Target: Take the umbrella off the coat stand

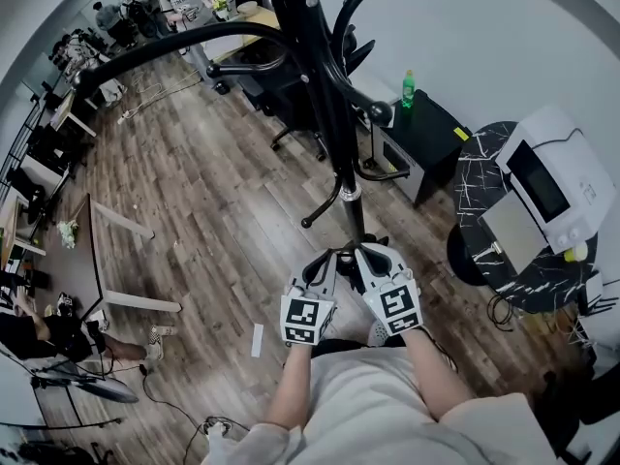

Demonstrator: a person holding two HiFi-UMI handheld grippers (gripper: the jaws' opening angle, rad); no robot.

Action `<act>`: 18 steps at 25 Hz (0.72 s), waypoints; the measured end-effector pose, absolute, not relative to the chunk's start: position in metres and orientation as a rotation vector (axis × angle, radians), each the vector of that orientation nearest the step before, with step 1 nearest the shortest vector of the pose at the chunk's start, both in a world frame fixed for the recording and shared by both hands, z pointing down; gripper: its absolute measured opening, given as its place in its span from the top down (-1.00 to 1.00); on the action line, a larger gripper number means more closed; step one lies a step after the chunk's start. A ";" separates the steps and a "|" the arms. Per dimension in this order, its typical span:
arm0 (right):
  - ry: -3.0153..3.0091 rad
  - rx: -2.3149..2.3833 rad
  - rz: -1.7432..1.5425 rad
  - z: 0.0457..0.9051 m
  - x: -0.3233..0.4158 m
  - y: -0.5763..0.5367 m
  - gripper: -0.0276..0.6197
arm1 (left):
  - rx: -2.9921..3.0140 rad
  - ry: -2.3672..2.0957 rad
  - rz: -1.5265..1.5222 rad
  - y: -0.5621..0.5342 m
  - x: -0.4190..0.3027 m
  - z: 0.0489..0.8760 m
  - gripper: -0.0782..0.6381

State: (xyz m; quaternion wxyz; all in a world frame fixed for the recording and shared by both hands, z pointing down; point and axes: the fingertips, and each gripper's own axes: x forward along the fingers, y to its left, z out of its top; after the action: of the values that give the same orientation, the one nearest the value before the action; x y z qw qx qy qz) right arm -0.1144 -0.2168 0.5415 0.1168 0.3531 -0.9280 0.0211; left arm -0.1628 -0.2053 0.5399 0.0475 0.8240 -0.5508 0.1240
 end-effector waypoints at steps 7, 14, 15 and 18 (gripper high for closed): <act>-2.714 1.042 0.078 0.542 -0.113 -0.220 0.89 | 2.529 -1.666 0.382 -0.208 -0.161 0.540 0.72; -2.726 1.027 0.094 0.543 -0.113 -0.220 0.89 | 2.536 -1.663 0.376 -0.211 -0.162 0.542 0.72; -2.729 1.023 0.094 0.543 -0.114 -0.220 0.89 | 2.535 -1.663 0.375 -0.211 -0.162 0.542 0.72; -2.740 1.010 0.105 0.543 -0.114 -0.219 0.89 | 2.524 -1.663 0.373 -0.209 -0.162 0.542 0.72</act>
State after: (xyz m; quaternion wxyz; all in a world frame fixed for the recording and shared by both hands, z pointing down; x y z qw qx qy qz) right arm -0.1138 -0.2187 0.5431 0.1097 0.3436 -0.9320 0.0356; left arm -0.1620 -0.2092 0.5422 0.0481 0.8277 -0.5455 0.1224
